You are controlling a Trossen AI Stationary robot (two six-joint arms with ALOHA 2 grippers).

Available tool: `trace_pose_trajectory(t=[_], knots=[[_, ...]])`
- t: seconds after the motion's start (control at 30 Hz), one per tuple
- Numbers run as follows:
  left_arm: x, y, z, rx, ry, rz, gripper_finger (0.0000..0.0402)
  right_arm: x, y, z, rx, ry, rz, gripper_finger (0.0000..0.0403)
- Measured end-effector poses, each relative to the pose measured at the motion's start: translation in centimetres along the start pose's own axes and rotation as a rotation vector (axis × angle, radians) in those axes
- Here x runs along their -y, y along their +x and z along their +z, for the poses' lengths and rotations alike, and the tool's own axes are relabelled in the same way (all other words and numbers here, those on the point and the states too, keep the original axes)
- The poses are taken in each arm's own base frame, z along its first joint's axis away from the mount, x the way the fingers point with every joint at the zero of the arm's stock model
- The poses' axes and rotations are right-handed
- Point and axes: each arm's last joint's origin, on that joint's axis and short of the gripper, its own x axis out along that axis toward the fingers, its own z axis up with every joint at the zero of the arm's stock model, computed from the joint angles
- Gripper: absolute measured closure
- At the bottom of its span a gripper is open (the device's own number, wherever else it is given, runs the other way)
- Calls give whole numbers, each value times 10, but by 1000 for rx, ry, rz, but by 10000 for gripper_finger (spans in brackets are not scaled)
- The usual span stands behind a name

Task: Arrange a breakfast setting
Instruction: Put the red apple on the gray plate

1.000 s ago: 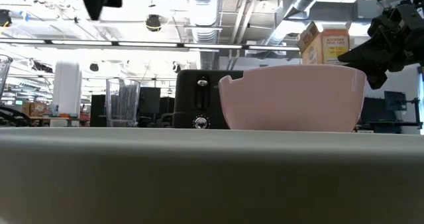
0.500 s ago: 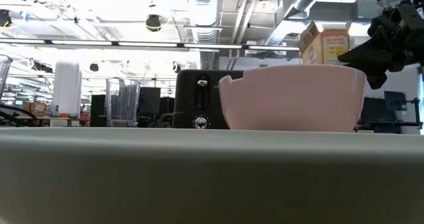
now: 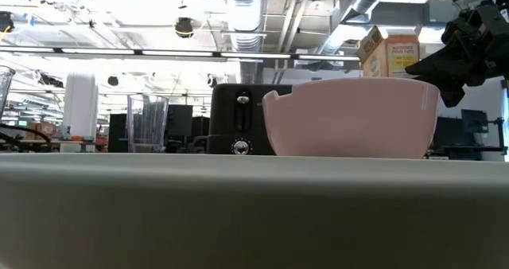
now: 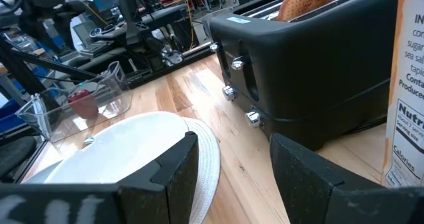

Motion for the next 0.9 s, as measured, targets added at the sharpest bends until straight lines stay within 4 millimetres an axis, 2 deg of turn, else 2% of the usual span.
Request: trace_pose_trajectory(t=[0.2,0.37,0.63,0.9], knots=[[5,6,-30,-15,58,-5,167,0,0,0,0,0,0,195],[10,14,-52,-12,93,-5,123,0,0,0,0,0,0,195],[24,36,-76,19,127,28,76,0,0,0,0,0,0,195],[32,53,-80,61,173,69,54,0,0,0,0,0,0,195]])
